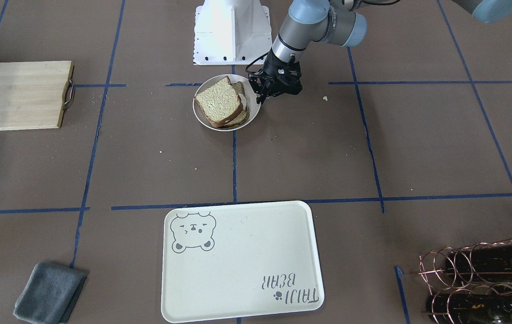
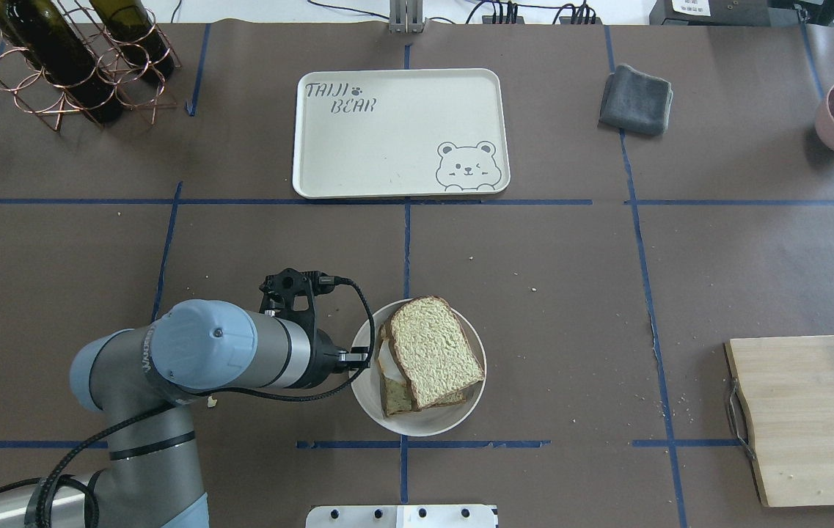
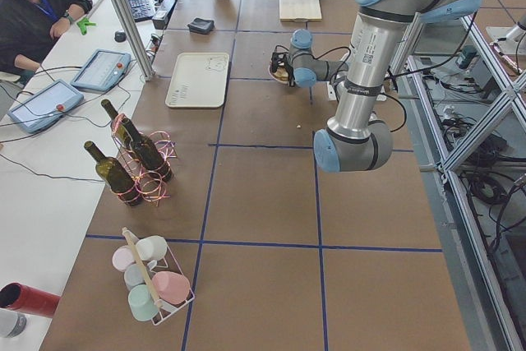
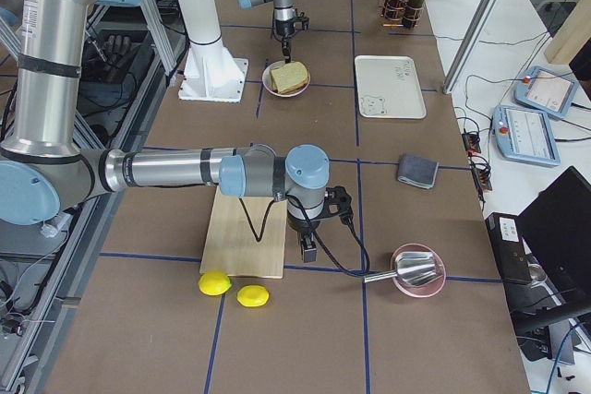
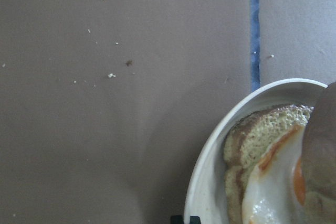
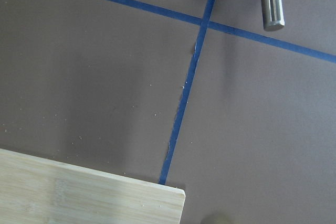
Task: Make sandwich and place on tray
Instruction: 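Lift the plate with the left gripper and carry it onto the bear tray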
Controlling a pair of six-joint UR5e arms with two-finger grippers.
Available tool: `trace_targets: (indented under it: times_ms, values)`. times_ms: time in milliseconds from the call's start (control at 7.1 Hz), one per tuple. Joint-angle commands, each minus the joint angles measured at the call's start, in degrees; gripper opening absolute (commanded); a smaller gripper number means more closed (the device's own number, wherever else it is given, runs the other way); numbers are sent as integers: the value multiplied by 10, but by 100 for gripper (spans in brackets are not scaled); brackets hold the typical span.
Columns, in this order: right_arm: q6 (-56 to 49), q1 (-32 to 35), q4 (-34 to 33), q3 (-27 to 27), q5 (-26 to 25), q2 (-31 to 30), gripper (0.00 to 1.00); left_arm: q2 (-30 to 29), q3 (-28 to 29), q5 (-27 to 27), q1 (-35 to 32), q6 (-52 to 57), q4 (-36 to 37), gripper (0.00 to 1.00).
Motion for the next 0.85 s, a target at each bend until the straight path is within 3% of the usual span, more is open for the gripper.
trace_targets:
  times_ms: [0, 141, 282, 704]
  values:
    - [0, 0, 0, -3, -1, 0, 100, -4, 6, -77, -83, 37, -25, 0]
    - [-3, 0, 1, -2, -1, 0, 100, -15, 13, -94, -130, 68, -22, 0]
    - [-6, 0, 1, -2, -1, 0, 100, -48, 58, -141, -176, 98, -22, 0]
    - [-10, 0, 2, 1, -2, -3, 100, -180, 263, -220, -290, 202, -24, 0]
